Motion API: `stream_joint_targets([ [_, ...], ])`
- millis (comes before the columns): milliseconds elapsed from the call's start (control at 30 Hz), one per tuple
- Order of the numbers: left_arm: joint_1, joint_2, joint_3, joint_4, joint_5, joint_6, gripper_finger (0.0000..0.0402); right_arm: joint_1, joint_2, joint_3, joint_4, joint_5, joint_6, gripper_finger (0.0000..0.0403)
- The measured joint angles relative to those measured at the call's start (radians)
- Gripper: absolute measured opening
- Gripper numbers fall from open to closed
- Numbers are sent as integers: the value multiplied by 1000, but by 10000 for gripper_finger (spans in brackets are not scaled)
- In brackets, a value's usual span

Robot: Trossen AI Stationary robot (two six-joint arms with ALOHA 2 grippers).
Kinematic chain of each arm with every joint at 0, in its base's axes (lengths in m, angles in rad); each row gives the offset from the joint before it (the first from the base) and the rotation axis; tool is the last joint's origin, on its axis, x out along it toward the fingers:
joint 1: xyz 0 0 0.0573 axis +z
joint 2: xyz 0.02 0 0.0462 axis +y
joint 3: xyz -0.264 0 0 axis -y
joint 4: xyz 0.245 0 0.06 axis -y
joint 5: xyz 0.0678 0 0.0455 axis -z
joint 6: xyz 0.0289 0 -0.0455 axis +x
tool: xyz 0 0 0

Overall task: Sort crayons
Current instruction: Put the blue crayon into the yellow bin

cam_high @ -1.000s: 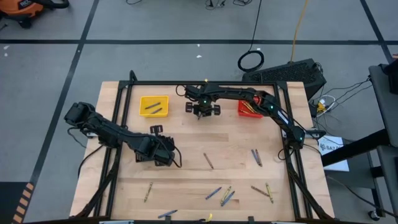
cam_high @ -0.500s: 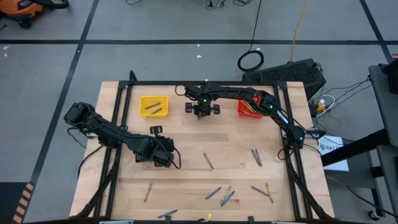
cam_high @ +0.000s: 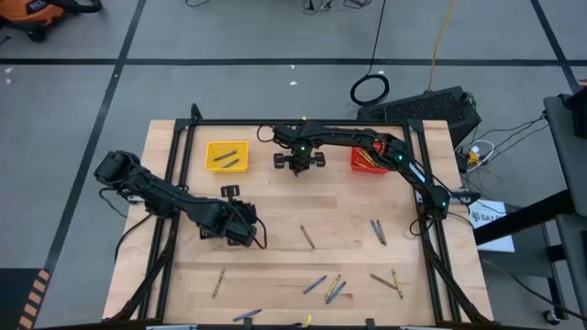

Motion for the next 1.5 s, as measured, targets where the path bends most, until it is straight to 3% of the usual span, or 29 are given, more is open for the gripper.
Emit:
stream_joint_targets([
  [900, 5, 0, 0, -102, 1, -57, 69, 30, -108, -1, 51, -160, -475, 0],
  [1500, 85, 0, 0, -139, 5, -62, 69, 5, -110, 0, 405, -346, -538, 0],
])
